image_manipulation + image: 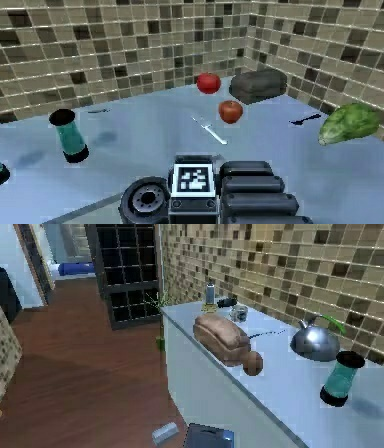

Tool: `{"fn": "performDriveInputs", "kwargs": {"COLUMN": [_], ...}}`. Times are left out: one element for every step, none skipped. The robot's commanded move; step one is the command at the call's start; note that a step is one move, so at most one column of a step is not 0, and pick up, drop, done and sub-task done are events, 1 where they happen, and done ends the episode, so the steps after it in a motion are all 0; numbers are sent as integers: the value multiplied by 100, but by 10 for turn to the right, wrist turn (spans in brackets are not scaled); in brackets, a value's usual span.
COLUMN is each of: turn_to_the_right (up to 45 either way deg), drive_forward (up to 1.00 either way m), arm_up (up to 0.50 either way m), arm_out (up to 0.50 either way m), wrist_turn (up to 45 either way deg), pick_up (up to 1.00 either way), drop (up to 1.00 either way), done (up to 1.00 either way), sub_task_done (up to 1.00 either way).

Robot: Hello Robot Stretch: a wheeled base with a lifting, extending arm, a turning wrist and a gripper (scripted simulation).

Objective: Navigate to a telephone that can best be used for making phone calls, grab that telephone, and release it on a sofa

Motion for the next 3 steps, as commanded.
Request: {"fn": "performDriveInputs", "kwargs": {"turn_to_the_right": [-450,-30,0], "drive_forward": [0,0,10], "arm_up": [0,0,0], "arm_out": [0,0,0], "wrist_turn": [0,0,0], "pick_up": [0,0,0], "drop": [0,0,0], "done": [0,0,0], "sub_task_done": [0,0,0]}}
